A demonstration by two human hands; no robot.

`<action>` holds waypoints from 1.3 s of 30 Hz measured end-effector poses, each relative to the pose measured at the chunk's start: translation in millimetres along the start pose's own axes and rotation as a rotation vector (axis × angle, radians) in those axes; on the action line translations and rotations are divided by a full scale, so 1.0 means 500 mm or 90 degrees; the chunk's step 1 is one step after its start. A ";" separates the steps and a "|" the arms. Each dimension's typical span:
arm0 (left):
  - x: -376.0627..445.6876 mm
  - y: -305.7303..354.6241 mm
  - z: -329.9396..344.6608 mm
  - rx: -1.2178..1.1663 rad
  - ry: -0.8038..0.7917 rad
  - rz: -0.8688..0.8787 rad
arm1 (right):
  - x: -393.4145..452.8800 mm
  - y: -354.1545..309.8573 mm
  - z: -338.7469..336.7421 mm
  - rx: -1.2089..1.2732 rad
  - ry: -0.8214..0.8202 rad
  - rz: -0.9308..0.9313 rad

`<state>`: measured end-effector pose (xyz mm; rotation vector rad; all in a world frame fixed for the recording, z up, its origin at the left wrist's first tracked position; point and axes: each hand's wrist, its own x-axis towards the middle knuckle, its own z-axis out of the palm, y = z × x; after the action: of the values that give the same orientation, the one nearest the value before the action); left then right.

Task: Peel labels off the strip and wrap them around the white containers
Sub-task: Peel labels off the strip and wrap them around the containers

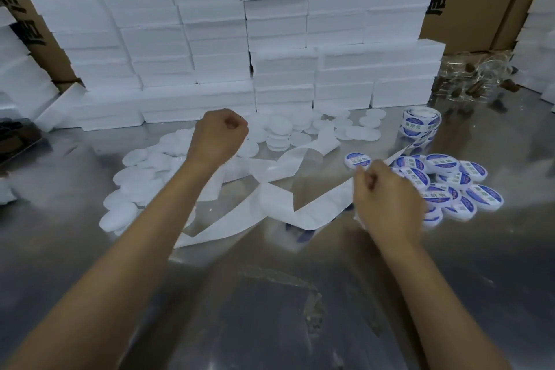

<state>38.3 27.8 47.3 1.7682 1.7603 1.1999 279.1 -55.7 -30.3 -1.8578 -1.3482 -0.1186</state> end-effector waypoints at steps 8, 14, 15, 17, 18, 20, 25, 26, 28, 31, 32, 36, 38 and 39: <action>0.127 -0.077 0.096 0.353 -0.195 -0.003 | -0.026 -0.044 0.035 -0.002 -0.115 -0.135; 0.164 -0.101 0.110 0.510 -0.293 0.007 | -0.016 -0.049 0.034 0.019 -0.117 -0.126; 0.168 -0.106 0.107 0.489 -0.286 0.003 | -0.015 -0.050 0.034 0.023 -0.119 -0.127; 0.172 -0.119 0.102 0.424 -0.248 0.012 | -0.014 -0.050 0.035 0.028 -0.121 -0.126; 0.171 -0.124 0.100 0.401 -0.225 0.020 | -0.013 -0.050 0.036 0.030 -0.121 -0.125; 0.165 -0.126 0.096 0.359 -0.170 0.038 | -0.013 -0.049 0.037 0.036 -0.117 -0.124; 0.115 -0.074 0.061 0.120 -0.051 0.116 | -0.012 -0.052 0.036 0.205 -0.130 -0.029; 0.092 -0.054 0.053 0.060 -0.067 0.139 | -0.010 -0.057 0.032 0.284 -0.166 0.015; 0.035 -0.010 0.039 -0.031 -0.116 0.188 | -0.007 -0.073 0.020 0.448 -0.262 0.110; -0.062 0.033 0.030 -0.081 -0.166 0.279 | -0.008 -0.094 0.001 0.627 -0.391 0.228; -0.091 0.040 0.031 -0.087 -0.175 0.301 | -0.011 -0.097 -0.004 0.670 -0.412 0.242; -0.160 0.048 0.037 -0.137 -0.217 0.271 | -0.023 -0.092 -0.017 0.767 -0.429 0.242; -0.175 0.050 0.037 -0.281 -0.277 0.169 | -0.027 -0.088 -0.022 0.744 -0.427 0.212; -0.180 0.050 0.039 -0.344 -0.284 0.123 | -0.029 -0.086 -0.022 0.716 -0.424 0.182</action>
<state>81.8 -54.8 28.3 1.7168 0.9248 1.1054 241.7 -69.8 -6.4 -1.0689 -1.1210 1.2418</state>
